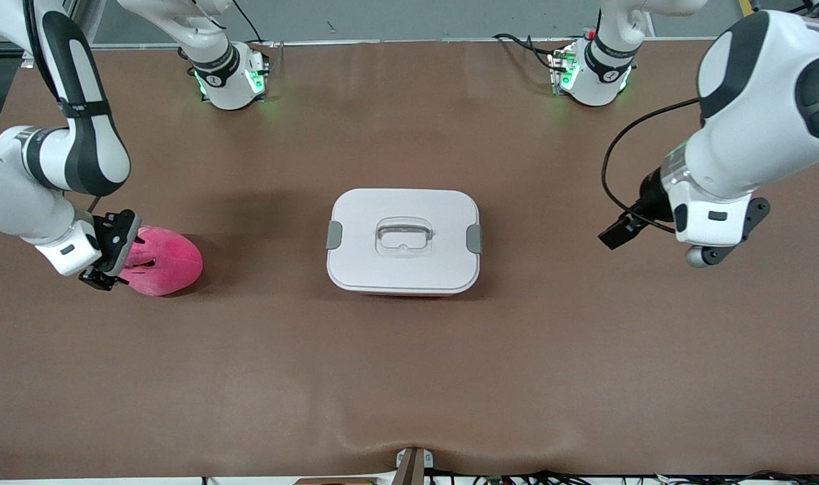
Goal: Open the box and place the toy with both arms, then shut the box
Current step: 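Grasp the pink plush with the right gripper while the left reaches the lid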
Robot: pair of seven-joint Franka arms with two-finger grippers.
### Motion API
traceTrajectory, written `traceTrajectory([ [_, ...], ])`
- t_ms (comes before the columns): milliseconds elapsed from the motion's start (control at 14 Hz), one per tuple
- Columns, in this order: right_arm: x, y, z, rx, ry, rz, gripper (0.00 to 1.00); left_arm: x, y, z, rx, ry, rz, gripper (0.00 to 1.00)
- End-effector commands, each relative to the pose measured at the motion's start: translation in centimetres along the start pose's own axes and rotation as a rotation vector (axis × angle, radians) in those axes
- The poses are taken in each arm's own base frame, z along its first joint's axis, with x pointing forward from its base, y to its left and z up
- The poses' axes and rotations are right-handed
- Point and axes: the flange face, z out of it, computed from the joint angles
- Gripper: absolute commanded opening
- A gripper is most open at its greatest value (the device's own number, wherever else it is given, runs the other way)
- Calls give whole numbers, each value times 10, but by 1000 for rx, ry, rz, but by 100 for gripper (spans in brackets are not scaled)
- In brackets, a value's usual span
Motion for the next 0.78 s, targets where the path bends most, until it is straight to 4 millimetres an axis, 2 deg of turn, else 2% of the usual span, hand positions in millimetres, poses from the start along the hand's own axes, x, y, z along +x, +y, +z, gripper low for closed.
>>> traceTrajectory([
  [0,-1,0,15,14,-7,-22,100,-24,25,6,-17,3,-100,100],
  [356,1,1,20,13,-6,-29,100,-78,71,29,-36,10,-288,100],
  [428,2,0,23,22,-7,-29,55,-87,80,33,-39,10,-331,100],
  [499,-1,0,28,32,-8,-22,21,-101,89,41,-41,13,-347,100],
  [570,-2,0,32,39,-8,-21,0,-112,96,46,-44,13,-360,100],
  [713,-2,-1,32,42,-8,-22,0,-127,107,55,-64,12,-427,100],
])
